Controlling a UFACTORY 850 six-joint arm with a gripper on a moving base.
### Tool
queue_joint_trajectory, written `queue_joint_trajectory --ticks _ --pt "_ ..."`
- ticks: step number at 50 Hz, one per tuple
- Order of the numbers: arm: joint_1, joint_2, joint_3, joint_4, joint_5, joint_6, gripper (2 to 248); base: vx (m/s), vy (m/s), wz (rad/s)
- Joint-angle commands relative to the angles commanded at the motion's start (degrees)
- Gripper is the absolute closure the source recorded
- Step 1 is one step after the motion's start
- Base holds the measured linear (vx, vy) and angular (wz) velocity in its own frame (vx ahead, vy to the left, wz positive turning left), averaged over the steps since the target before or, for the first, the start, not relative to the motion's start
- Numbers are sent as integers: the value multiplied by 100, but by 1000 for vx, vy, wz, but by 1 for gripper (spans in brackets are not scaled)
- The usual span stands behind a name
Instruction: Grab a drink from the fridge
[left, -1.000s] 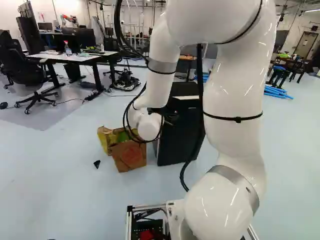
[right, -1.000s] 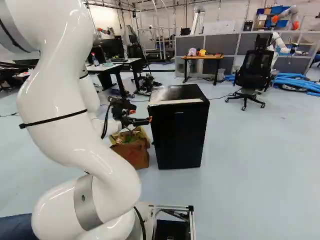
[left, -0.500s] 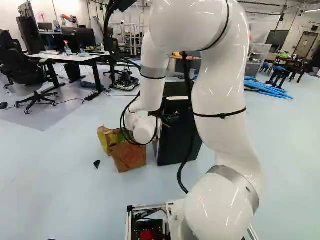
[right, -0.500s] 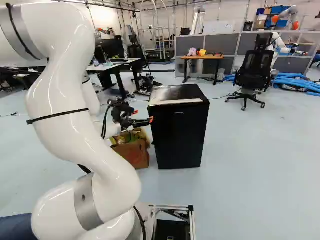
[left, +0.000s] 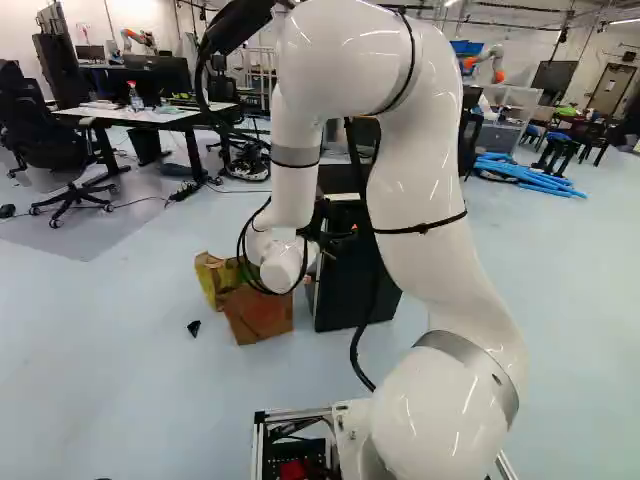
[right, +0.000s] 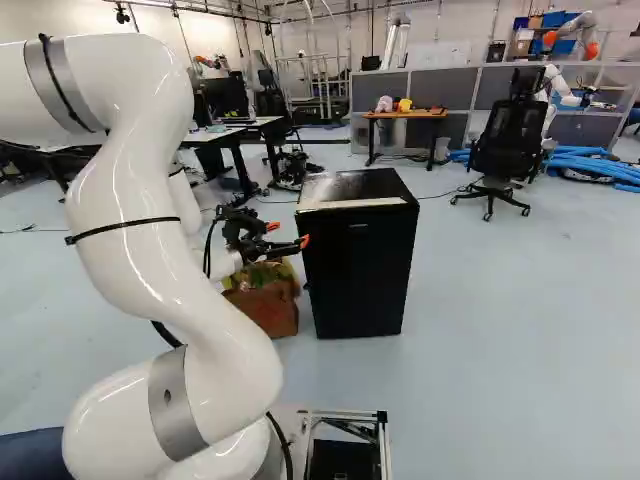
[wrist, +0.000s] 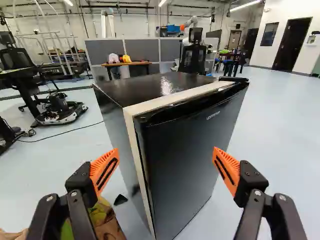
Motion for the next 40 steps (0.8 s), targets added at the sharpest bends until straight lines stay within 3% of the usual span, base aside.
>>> queue_joint_trajectory --ticks 40 --pt "-142 -208 -361 4 0 0 3 0 0 0"
